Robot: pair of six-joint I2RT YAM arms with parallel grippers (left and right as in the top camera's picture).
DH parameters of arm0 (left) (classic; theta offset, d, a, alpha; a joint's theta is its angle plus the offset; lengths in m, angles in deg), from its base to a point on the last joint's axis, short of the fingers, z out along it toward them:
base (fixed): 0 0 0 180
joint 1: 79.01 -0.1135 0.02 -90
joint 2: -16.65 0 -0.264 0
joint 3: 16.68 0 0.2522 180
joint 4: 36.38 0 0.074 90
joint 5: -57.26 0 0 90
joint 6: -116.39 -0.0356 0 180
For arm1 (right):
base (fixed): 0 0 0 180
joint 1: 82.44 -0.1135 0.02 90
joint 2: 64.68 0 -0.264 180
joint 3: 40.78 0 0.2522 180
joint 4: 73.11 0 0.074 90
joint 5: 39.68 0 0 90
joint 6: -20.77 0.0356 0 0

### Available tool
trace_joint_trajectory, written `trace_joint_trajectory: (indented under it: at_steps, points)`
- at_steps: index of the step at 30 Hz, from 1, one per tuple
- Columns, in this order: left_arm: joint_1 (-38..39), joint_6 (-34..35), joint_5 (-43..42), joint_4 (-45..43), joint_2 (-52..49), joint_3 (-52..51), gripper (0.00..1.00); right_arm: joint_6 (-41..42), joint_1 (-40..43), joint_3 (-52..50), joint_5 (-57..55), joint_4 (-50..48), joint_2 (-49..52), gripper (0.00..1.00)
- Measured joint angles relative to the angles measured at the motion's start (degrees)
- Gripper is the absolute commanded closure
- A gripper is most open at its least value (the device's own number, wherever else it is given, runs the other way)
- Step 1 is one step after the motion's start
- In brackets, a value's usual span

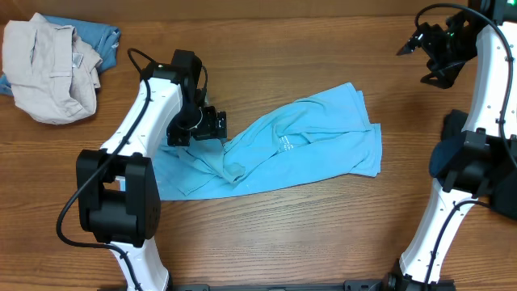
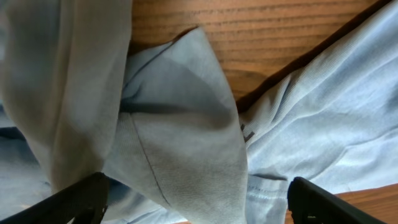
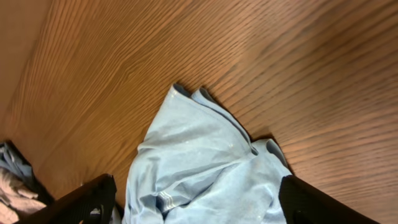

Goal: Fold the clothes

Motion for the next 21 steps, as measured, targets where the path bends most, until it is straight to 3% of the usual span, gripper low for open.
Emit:
trace_joint_trajectory:
  at_steps: [11,13,18,21]
  points:
    - [-0.63,0.07,13.51,-1.46,0.00,-0.02,0.07,-3.61,-3.19,0.00,1.36,-0.02,-0.07,0.07]
    - [-0.85,-0.13,12.96,-1.46,0.00,-0.02,0.15,-3.65,-3.21,0.00,1.38,0.00,-0.07,0.07]
    - [-0.90,-1.40,11.34,-1.53,0.00,-0.81,0.48,-4.39,-3.19,-0.68,1.33,0.02,-0.07,0.07]
    - [-0.90,-1.33,10.91,-1.88,0.00,-1.40,0.46,-4.70,-3.21,-0.98,1.36,0.00,-0.07,0.07]
